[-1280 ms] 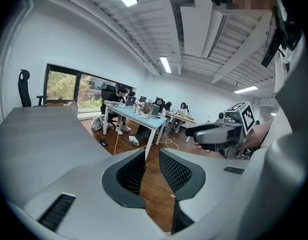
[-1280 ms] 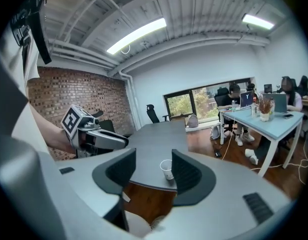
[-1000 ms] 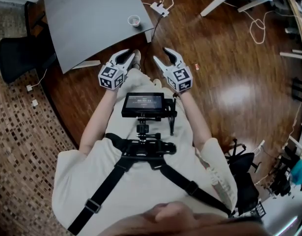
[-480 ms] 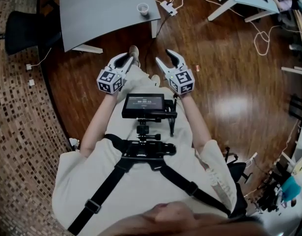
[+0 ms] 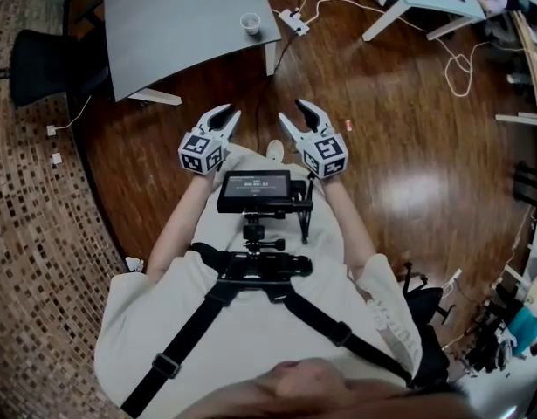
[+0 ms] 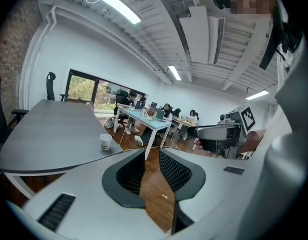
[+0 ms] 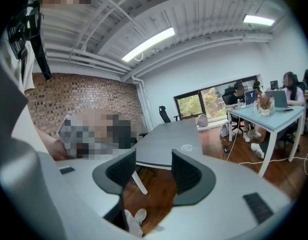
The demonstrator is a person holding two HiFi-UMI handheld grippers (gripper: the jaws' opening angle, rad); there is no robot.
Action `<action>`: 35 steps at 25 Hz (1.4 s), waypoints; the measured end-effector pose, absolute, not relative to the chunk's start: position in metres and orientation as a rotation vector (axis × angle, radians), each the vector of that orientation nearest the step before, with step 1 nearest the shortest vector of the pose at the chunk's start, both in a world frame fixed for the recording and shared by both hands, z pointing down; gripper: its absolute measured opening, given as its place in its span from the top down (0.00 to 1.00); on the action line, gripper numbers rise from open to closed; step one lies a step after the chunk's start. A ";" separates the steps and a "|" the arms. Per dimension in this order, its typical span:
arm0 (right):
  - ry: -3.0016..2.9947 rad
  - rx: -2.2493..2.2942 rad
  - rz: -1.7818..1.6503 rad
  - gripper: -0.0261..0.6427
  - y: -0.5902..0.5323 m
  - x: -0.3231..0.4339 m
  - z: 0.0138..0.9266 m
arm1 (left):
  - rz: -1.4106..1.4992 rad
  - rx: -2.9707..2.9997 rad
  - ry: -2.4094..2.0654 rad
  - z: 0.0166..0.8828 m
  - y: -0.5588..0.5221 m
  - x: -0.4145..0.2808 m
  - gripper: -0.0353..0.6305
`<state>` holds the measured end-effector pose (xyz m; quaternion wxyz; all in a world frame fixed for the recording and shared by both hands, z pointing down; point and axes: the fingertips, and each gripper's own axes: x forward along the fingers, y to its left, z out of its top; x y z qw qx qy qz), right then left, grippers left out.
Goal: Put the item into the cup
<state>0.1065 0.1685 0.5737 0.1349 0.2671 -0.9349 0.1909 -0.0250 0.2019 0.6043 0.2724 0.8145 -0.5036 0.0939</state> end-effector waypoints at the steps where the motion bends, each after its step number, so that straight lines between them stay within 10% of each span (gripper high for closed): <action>1: -2.705 0.776 0.560 0.61 0.172 0.106 0.573 | 0.254 2.191 -1.352 0.604 0.204 -0.027 0.81; 35: -2.575 1.101 0.568 0.61 0.197 -0.019 0.595 | 0.296 2.242 -1.163 0.618 0.203 -0.169 0.81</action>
